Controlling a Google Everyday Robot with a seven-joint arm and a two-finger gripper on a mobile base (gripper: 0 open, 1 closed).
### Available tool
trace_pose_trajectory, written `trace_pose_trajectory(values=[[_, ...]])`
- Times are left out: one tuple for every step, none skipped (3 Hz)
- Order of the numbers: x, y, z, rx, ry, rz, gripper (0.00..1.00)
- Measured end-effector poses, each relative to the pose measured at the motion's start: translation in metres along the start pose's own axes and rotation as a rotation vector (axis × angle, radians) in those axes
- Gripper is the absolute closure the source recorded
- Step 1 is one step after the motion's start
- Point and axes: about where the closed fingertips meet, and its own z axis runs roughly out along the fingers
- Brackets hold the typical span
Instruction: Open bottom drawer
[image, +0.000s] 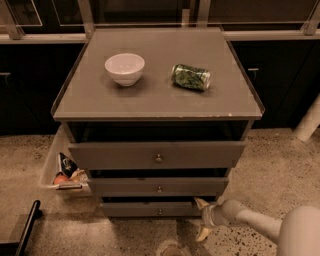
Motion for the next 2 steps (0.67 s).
trace_pose_trajectory(values=[[0.005,-0.005,0.021,-0.008,-0.008,0.012,0.00],[0.004,-0.012,0.035,-0.009,-0.019,0.004,0.00]])
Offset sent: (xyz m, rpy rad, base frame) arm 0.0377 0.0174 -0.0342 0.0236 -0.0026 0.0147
